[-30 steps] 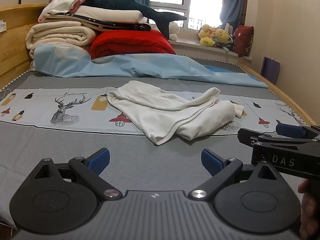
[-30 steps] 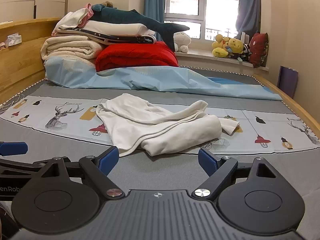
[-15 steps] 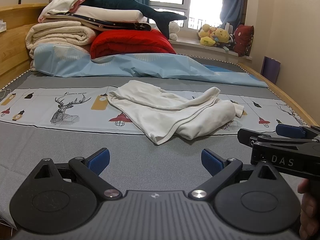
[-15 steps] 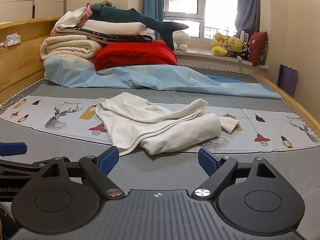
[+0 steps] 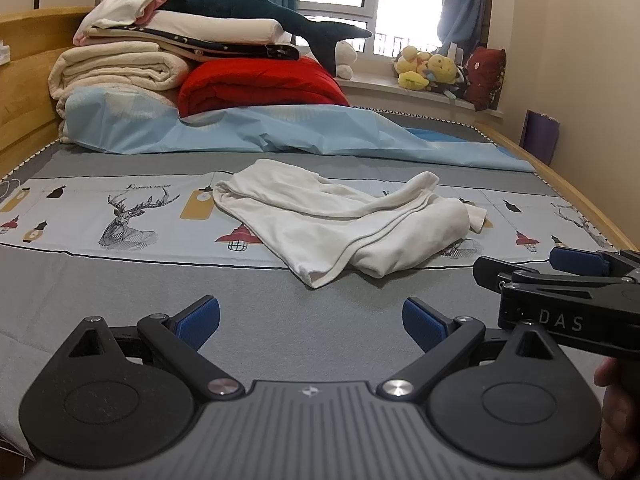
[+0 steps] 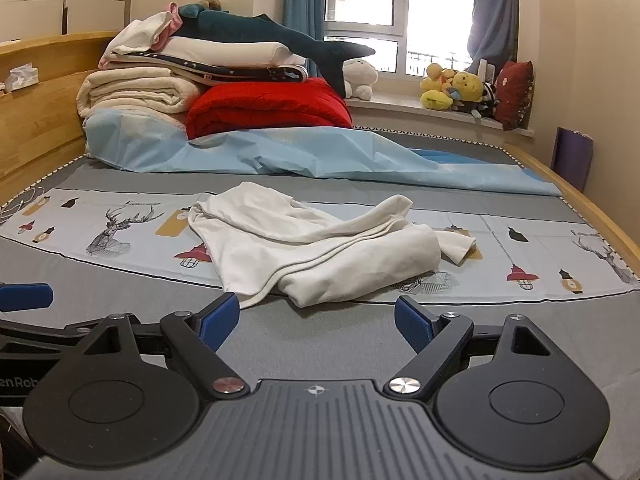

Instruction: Fold small clothes

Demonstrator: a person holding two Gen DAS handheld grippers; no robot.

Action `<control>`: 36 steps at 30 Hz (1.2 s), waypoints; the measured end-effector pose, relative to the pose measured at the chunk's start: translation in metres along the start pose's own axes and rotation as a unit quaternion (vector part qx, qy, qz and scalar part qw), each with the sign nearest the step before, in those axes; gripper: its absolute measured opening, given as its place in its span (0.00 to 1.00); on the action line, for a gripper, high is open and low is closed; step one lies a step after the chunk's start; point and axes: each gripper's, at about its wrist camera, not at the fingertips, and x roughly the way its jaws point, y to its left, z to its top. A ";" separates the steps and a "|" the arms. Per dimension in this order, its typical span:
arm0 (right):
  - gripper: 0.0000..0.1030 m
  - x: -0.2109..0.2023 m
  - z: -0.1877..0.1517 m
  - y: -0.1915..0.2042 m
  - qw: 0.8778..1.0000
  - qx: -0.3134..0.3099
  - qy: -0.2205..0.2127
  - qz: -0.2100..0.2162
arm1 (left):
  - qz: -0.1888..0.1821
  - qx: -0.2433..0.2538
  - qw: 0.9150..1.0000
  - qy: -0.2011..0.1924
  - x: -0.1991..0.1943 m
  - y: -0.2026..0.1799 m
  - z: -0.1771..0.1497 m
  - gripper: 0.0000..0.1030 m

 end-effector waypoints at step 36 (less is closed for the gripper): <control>0.31 -0.002 0.019 -0.056 0.993 0.107 -0.037 0.017 | -0.013 0.008 1.000 0.006 0.008 0.002 0.002 0.66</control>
